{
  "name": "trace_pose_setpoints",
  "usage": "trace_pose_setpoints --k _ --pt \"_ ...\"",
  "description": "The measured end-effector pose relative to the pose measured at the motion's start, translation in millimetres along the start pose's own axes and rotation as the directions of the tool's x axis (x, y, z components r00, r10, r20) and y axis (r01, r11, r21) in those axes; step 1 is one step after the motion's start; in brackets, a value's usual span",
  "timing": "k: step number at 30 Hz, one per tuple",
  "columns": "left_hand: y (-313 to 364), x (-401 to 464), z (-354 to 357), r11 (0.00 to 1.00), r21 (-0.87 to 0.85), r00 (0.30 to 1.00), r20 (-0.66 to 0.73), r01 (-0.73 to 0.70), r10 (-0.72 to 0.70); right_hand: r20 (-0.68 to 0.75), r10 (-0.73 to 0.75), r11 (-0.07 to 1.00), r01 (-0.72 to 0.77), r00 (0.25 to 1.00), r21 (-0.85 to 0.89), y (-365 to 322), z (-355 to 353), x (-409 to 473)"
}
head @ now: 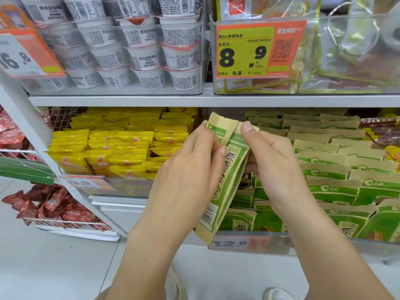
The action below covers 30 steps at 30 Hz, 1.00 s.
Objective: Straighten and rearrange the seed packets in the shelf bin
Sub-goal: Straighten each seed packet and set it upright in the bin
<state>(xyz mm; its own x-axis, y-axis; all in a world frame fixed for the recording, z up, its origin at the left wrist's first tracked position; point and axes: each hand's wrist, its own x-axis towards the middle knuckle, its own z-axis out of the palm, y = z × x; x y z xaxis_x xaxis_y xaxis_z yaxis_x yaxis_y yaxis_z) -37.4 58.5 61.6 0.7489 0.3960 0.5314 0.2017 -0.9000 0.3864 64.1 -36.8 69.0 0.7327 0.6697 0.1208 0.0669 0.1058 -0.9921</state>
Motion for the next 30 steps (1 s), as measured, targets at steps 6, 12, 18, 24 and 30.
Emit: trace_pose_setpoints --k 6,12,18,24,30 --pt "-1 -1 1 0.999 -0.044 1.000 0.008 0.009 -0.008 0.018 -0.003 1.000 0.003 1.000 0.015 -1 1 0" --pt "-9 0 4 0.981 -0.174 0.997 0.022 0.081 -0.079 0.011 -0.027 0.998 0.028 1.000 -0.055 2 0 0" --pt "-15 1 5 0.956 -0.270 0.993 0.028 0.118 -0.115 0.082 0.003 0.999 0.002 0.997 -0.052 -2 -1 0" --pt "-16 7 0 0.713 -0.662 0.964 0.056 0.231 -0.260 0.157 0.027 0.999 -0.022 0.987 -0.030 -6 -3 -2" --pt "-16 7 -2 0.598 -0.751 0.949 0.123 0.280 -0.290 0.150 -0.002 1.000 0.001 0.989 0.010 -7 0 -3"
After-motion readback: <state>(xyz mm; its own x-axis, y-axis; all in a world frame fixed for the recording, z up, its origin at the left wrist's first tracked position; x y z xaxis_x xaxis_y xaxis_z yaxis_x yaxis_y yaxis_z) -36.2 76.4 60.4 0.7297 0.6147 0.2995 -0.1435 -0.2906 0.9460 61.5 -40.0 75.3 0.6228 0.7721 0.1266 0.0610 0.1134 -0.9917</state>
